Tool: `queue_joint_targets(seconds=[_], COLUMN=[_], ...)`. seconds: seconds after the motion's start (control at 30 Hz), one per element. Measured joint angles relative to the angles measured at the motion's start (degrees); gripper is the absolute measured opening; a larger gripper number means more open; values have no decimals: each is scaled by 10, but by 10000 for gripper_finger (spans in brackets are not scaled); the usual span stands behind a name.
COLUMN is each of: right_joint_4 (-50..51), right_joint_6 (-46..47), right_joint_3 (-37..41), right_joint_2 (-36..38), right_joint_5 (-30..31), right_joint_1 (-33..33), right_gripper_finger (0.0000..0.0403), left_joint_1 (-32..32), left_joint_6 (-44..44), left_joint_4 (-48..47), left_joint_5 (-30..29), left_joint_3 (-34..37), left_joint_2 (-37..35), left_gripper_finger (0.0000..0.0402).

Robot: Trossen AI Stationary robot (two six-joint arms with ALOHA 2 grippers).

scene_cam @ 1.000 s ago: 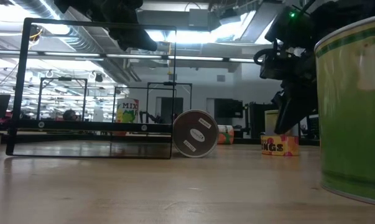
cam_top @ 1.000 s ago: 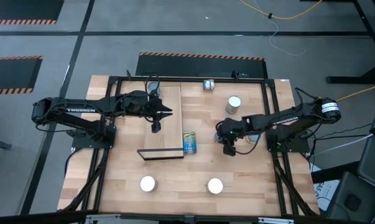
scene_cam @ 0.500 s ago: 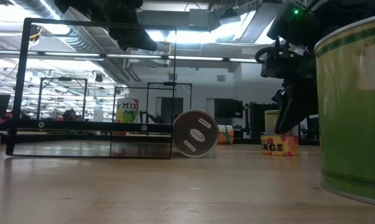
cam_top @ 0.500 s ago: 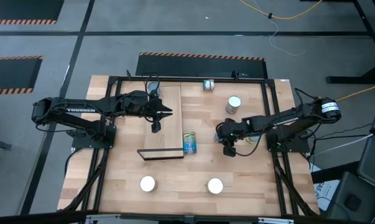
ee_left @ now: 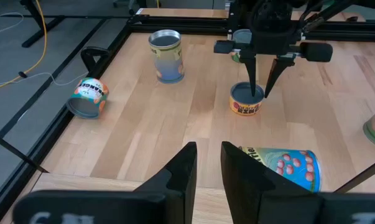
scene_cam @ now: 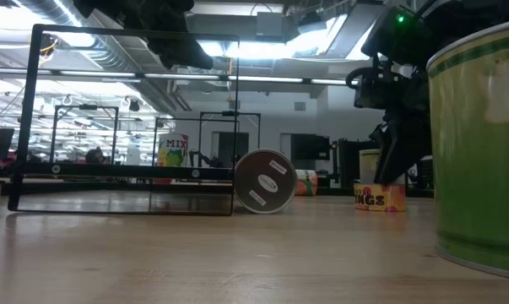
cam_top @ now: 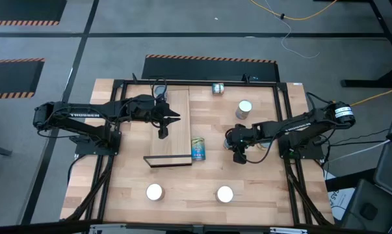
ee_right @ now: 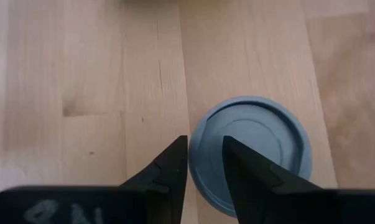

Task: Pick and place cans onto a shelf
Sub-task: Put the small canned pineapples on the shelf

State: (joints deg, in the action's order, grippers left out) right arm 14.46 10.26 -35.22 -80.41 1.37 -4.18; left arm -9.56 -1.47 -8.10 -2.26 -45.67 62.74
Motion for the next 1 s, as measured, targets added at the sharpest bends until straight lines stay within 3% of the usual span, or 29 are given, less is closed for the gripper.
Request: queue_joint_targets(seconds=[0.33,0.57,0.73,1.0], right_joint_4=[-26,-31,-37,16], right_joint_6=[-2,-5,-46,-173], right_joint_3=[-3,-2,-4,-81], right_joint_2=[-39,-39,-38,-40], right_joint_5=[4,0,-1,-2], right_joint_1=[-13,-13,-13,-10], right_gripper_finger=[103,54,11,15], left_joint_1=[0,0,0,0], left_joint_6=[0,0,0,0], left_joint_4=[0,0,0,0], left_joint_5=[0,0,0,0], left_joint_3=[0,0,0,0], left_joint_2=[0,0,0,0], left_gripper_finger=[66,66,66,66])
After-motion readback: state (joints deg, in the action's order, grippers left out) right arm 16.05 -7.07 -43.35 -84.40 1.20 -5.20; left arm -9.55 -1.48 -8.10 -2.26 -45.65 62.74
